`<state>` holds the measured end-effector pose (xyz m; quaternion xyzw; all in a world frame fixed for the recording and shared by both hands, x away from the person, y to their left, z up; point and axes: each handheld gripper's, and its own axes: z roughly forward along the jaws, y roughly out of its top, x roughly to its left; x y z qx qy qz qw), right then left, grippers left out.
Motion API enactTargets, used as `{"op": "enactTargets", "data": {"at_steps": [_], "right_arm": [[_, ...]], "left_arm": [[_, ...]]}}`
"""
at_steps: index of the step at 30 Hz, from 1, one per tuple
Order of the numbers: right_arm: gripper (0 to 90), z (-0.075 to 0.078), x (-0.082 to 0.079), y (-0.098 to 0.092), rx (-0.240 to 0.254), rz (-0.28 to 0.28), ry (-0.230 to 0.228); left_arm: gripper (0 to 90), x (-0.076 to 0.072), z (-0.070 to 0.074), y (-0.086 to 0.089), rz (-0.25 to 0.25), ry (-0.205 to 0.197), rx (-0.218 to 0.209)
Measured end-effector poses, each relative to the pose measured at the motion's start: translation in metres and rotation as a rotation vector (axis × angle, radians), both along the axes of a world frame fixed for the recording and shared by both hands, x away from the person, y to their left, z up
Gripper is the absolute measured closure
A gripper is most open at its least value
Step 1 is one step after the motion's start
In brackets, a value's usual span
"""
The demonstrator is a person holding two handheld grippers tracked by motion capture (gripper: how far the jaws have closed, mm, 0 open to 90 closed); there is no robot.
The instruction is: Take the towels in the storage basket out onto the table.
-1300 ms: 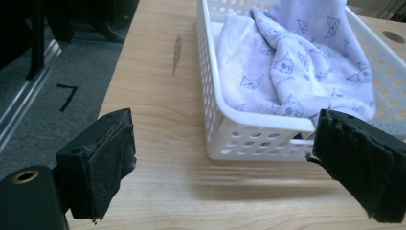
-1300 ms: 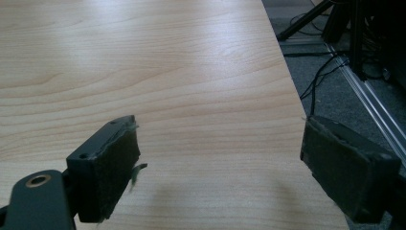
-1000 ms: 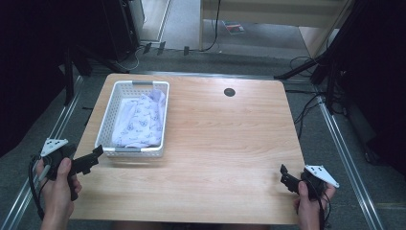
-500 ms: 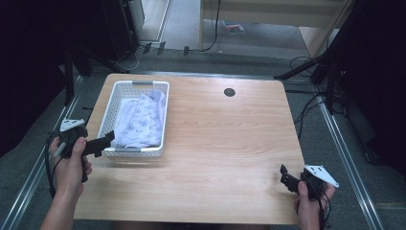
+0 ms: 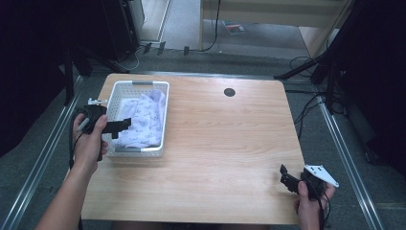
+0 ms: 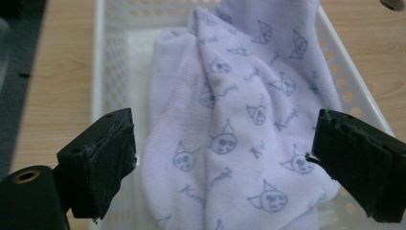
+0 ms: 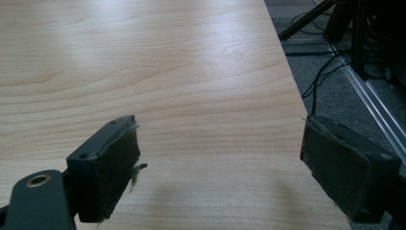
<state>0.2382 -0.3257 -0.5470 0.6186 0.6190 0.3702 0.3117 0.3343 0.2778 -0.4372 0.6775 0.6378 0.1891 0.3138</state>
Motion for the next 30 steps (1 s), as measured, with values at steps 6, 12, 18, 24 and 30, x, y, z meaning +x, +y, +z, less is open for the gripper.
{"op": "enactTargets", "data": {"at_steps": [6,12,18,24,30], "right_arm": [[13.7,0.000,0.000,0.000,0.001,0.002,-0.001],[13.7,0.000,0.000,0.000,0.000,0.004,0.001],[13.7,0.000,0.000,0.000,0.002,0.005,0.002],[13.7,0.000,0.000,0.000,0.006,0.016,-0.006],[13.7,0.000,0.000,0.000,0.004,0.018,-0.005]], "left_arm": [[8.7,0.026,-0.013,-0.008,-0.005,0.099,-0.020],[8.7,0.053,-0.029,-0.007,0.023,0.215,-0.056],[9.1,0.072,-0.041,-0.010,0.051,0.275,-0.030],[8.9,0.082,-0.052,-0.012,0.068,0.290,-0.005],[8.8,0.090,-0.065,-0.019,0.070,0.313,-0.047]]}}
